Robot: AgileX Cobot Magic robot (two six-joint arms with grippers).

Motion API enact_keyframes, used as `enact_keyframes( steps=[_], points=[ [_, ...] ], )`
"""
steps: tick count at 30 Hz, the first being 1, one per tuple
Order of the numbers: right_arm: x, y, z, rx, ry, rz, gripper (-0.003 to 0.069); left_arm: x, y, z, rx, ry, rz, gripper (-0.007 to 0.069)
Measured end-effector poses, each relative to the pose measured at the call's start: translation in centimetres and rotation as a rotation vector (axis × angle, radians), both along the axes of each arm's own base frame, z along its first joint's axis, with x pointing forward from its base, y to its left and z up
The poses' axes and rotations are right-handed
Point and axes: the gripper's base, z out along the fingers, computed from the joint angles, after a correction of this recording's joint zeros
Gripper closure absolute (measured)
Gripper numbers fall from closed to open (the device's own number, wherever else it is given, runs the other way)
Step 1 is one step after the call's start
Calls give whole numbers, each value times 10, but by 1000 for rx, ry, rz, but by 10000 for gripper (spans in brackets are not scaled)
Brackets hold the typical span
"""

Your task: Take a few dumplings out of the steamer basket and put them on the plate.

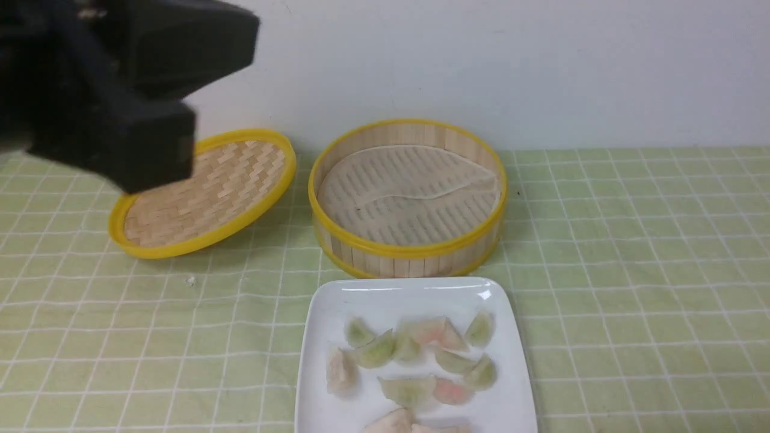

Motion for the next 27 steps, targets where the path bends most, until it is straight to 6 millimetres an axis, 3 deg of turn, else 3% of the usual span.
enact_keyframes(
  steps=[5,9,14,22,27],
  points=[
    [0,0,0,0,0,0,673,-24,20,-30,-193,-131,-17,631],
    [0,0,0,0,0,0,673,-34,29,-47,-246,-185,-27,631],
    [0,0,0,0,0,0,673,-44,38,-57,-239,-233,-29,631],
    [0,0,0,0,0,0,673,-43,39,-70,-168,-199,-20,631],
    [0,0,0,0,0,0,673,-41,40,-101,-49,-178,-9,631]
  ],
)
